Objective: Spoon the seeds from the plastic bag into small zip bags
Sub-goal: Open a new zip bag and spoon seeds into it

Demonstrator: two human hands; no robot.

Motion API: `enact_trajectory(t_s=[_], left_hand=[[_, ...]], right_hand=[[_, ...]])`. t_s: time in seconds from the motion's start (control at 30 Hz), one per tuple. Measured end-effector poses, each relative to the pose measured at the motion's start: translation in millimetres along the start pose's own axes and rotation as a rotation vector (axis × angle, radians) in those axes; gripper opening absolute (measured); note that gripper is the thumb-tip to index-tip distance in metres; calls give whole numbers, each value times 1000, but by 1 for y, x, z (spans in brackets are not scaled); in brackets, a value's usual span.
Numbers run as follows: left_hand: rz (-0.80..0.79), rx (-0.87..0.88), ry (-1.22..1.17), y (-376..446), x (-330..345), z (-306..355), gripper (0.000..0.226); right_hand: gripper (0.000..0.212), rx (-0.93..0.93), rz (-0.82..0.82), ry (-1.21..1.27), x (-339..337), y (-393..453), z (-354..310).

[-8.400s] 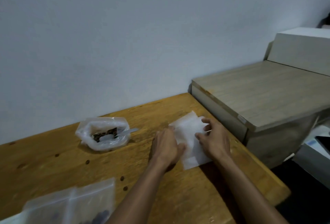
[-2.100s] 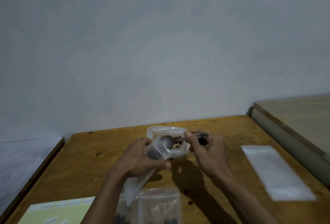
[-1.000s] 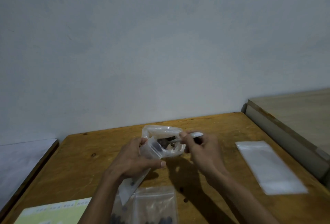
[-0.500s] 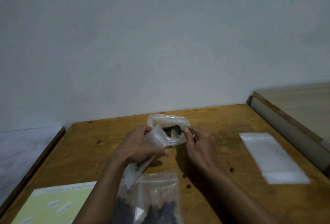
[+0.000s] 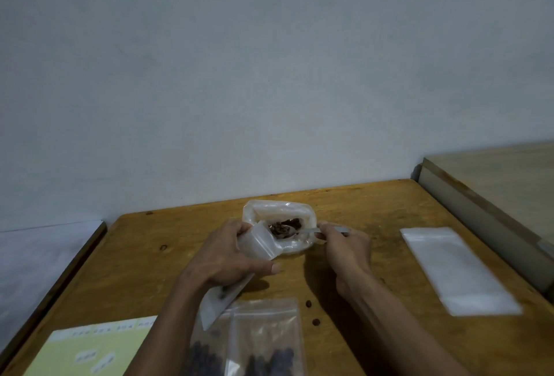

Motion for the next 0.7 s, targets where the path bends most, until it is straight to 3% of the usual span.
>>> enact_trajectory(t_s=[0.33,0.5,0.6,0.7], left_hand=[[26,-18,-14,0,1,-1,111],[77,30,-87,-4,-1,1,109],[98,35,-132,-8,-7,-5,112],[152,64,-207,-14,-18,-9,110]], right_hand=[[14,-148,-106,-79,-19,-29,-47],[18,-527,-198,-309,-1,-58,-66],[16,-664,-108,-248,-6,-57,-73],[15,-634,5,-278,-12,-42,-68]])
Point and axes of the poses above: each hand's wrist, its own y-axis towards the middle knuckle, its own x-axis out of the palm, z = x × y, the point moved 6 cm from there along y, towards the middle knuckle, and after that the axes turned 5 degrees about -y, right-handed, at the moved point
